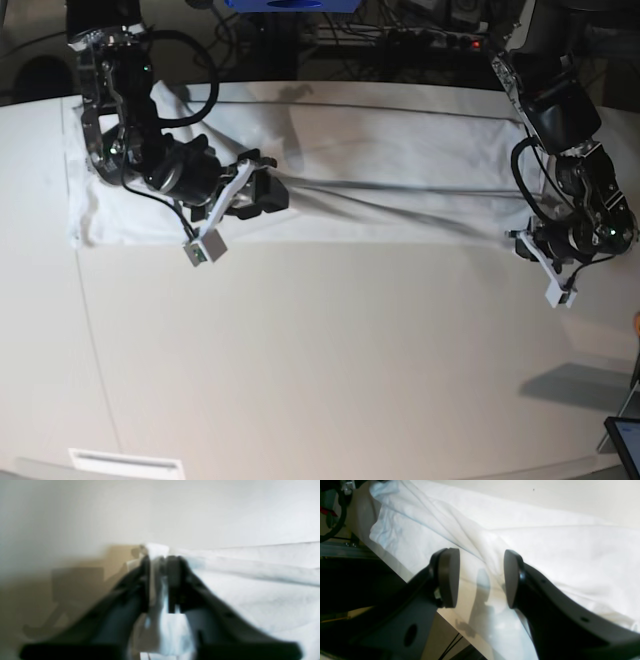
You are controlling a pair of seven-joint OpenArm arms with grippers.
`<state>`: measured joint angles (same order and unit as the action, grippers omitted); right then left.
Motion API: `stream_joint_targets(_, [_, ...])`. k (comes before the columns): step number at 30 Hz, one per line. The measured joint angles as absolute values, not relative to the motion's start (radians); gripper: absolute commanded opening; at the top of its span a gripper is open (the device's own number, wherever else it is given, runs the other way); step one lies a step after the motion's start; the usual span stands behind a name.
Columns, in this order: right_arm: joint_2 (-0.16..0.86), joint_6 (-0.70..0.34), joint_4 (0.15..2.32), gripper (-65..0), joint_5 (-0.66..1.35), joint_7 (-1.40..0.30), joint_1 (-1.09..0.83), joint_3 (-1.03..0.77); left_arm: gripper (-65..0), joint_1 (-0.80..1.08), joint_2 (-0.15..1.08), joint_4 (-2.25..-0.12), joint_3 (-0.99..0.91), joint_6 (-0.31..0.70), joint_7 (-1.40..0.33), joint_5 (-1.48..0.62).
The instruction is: Fold the T-shirt properly
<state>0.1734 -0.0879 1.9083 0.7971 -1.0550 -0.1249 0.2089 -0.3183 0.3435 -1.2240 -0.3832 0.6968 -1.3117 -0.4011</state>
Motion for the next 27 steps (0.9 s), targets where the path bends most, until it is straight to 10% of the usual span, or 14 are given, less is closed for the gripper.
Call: stream_joint_targets(27, [0.173,-0.088,1.908,-37.3,0.793,-1.055,-0.122,0.207,-65.0,-0.009,0.378,-1.722,-0.254,0.697,-1.316,-0.405])
